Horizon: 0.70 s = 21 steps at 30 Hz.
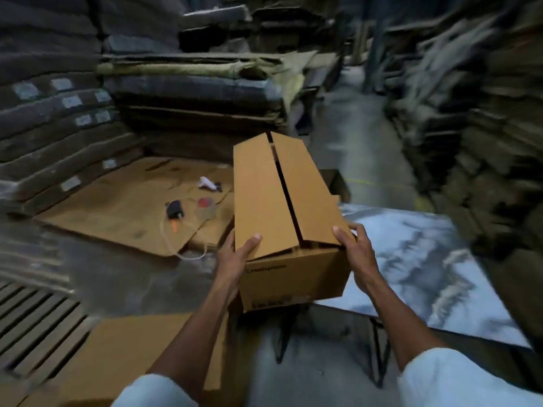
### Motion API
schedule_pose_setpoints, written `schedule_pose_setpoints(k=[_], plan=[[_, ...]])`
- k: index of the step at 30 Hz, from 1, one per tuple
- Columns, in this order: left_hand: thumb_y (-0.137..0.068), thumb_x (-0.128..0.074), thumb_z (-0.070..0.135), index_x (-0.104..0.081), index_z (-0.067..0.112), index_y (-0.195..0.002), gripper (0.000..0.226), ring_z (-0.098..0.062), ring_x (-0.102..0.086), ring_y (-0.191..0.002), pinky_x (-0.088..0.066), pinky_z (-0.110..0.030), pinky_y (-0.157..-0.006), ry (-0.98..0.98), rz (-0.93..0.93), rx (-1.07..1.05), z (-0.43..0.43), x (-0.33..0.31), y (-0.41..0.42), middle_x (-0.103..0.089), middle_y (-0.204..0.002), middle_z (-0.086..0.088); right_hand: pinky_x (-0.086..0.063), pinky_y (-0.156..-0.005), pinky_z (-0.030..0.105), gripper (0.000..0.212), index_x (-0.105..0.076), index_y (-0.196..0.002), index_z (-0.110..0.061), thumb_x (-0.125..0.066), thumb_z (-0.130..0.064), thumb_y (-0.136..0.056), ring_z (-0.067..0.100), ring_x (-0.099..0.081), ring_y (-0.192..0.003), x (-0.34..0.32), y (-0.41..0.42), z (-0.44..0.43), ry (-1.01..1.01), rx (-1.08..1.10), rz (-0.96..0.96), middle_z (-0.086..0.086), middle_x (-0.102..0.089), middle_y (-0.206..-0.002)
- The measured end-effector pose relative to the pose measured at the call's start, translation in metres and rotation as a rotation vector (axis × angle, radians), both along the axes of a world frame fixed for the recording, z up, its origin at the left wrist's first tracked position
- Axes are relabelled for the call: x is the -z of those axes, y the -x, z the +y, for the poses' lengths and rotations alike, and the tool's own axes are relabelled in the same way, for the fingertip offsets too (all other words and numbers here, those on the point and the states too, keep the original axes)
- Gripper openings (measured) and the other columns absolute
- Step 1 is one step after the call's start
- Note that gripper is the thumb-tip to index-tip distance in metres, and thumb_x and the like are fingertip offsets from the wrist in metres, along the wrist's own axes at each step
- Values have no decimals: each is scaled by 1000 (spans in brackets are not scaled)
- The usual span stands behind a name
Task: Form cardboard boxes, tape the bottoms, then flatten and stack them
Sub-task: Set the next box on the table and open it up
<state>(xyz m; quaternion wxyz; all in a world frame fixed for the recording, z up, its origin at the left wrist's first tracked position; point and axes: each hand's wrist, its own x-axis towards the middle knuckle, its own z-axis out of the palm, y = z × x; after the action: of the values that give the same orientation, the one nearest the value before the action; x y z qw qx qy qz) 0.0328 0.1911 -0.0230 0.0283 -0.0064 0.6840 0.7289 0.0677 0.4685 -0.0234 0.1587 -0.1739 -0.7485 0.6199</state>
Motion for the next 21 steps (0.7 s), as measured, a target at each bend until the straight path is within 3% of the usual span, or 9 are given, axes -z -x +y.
schedule_pose_setpoints(k=[4,6,9,13,17,21], plan=[[-66,-85,61,-63,36,-128,71,-18,-68,-115,-52,-48,-104,-1,-69,232,89,8,7,-72,-123,8,-50,-94,46,33,-57,-100,-38,-67,-64,-83,22,-63,-105,14,-47,79,20,209,-31,-9,-68,-108],[-69,-85,59,-62,33,-134,74,-19,-68,-115,-52,-50,-104,14,-83,307,124,18,11,-73,-123,8,-51,-93,47,30,-56,-99,-37,-68,-61,-85,22,-64,-103,23,-60,108,27,267,-38,-10,-66,-106],[-74,-83,54,-60,30,-138,72,-20,-69,-114,-52,-50,-104,32,-116,374,163,28,20,-73,-122,8,-52,-93,49,40,-55,-99,-42,-62,-74,-77,21,-64,-101,38,-68,142,23,312,-75,-10,-66,-108],[-67,-83,58,-62,31,-135,77,-20,-69,-114,-51,-49,-105,61,-166,403,194,45,36,-74,-122,8,-50,-97,50,34,-53,-103,-46,-64,-71,-83,23,-61,-107,67,-55,176,67,283,-128,-9,-64,-114],[-86,-74,49,-51,32,-142,63,-20,-65,-118,-50,-46,-107,145,-205,356,211,65,47,-67,-133,3,-49,-99,49,44,-48,-123,-37,-65,-60,-89,27,-59,-114,89,-24,197,62,194,-181,2,-61,-130],[-97,-59,50,-26,25,-159,74,-25,-45,-139,-36,-34,-112,371,-174,267,237,68,60,-43,-148,10,-45,-105,43,51,-36,-145,-25,-57,-39,-101,30,-51,-129,106,8,209,-11,82,-265,7,-50,-148]])
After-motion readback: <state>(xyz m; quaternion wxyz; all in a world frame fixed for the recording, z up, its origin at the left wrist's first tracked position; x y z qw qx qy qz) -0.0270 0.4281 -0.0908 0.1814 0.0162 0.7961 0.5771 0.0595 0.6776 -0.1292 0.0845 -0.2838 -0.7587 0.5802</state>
